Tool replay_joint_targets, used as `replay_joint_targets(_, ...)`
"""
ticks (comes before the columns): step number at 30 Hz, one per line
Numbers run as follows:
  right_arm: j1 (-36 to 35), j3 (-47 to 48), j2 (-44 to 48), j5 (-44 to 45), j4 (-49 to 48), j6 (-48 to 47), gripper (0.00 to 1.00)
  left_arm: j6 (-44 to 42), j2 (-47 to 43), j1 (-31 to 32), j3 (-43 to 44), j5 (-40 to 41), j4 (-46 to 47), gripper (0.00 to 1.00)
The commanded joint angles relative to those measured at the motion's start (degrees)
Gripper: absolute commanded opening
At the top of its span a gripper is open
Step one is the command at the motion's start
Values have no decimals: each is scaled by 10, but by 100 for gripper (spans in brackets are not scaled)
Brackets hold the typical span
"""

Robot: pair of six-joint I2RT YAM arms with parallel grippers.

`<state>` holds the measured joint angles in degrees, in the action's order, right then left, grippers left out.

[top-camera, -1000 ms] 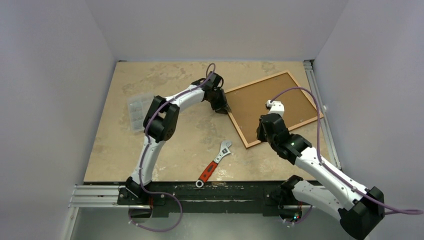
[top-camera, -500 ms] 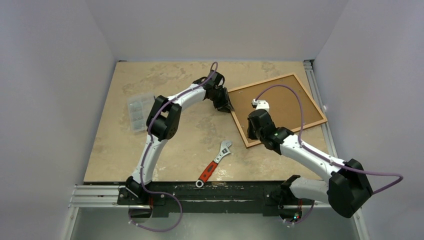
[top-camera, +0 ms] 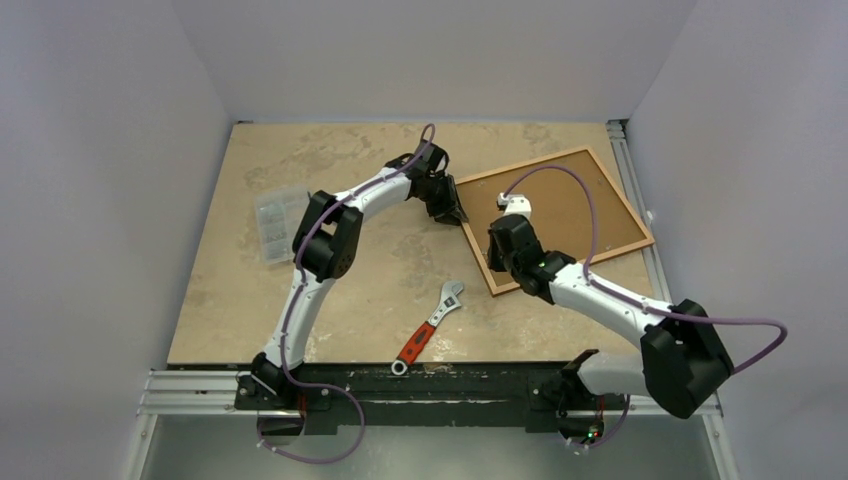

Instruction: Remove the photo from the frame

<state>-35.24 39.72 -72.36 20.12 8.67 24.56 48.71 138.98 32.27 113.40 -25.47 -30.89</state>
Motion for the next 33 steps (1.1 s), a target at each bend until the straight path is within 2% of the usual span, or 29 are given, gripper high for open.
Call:
replay_joint_targets(1,-2,19,-15,25,-32,-9,0,-18,7,-2,14,-33,13,0)
replay_joint_targets(18,-2,31,-69,46,-68,-8,0,-11,8,-2,4,-43,26,0)
replay_joint_targets(27,-2,42,-93,88,-61,0,0,-11,9,-2,4,-43,26,0)
replay_joint_targets(33,-1,43,-100,58,-83,-8,0,-6,12,-2,5,-46,29,0)
